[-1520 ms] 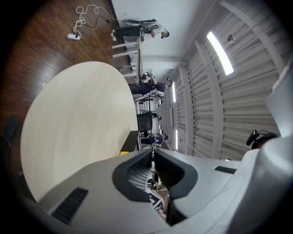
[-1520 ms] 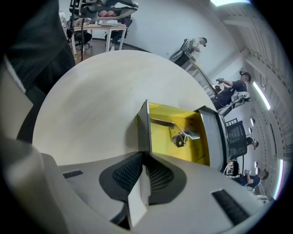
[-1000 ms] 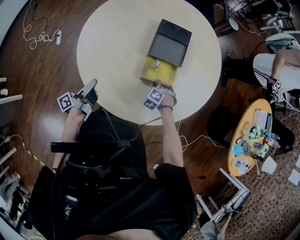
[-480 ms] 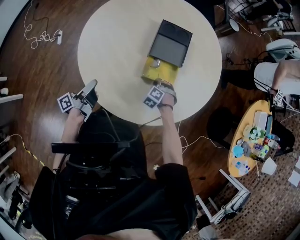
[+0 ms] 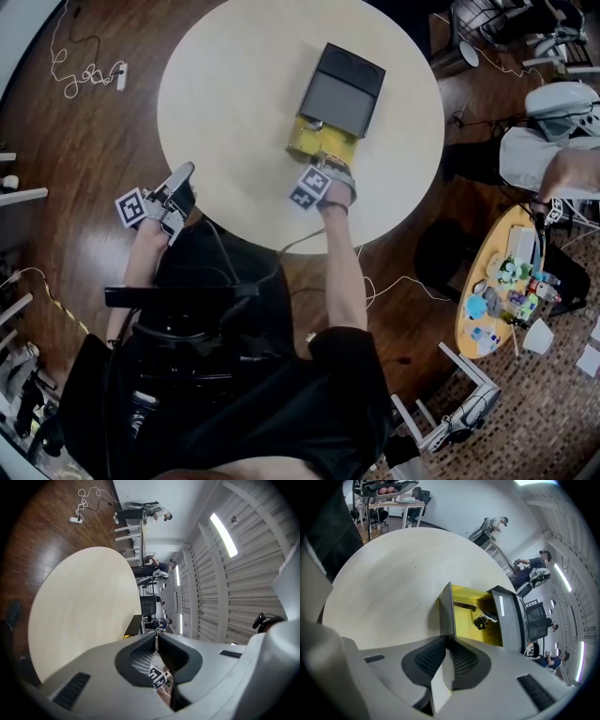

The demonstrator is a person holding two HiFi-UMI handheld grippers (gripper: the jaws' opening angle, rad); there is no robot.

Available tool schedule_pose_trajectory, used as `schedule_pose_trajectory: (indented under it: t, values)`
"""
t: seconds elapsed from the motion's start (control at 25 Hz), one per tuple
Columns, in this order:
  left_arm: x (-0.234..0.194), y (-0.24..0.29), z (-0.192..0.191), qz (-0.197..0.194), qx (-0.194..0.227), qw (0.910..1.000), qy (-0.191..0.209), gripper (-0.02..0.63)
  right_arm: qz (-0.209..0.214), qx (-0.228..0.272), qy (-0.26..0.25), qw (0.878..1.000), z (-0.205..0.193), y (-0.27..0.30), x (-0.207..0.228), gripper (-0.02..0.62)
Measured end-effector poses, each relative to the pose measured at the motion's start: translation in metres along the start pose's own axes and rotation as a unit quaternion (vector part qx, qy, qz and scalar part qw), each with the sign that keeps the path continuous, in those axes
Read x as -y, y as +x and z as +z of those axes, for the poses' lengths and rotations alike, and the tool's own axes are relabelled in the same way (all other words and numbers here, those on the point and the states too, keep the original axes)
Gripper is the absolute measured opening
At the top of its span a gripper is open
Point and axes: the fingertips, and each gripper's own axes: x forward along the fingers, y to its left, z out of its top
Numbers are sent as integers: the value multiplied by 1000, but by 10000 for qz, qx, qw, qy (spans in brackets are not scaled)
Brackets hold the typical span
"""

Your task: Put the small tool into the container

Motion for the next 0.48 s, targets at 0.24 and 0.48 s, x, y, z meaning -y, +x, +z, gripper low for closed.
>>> schedule_pose_trajectory:
  t: [0.24, 0.48]
  values:
    - [-2, -5, 3, 10, 60, 10000, 20, 20, -57, -32, 22, 10000, 1, 7, 13, 40]
    - [-1, -5, 6, 23, 84, 10000, 5, 20, -86, -33, 85, 9999, 3, 12, 24, 40]
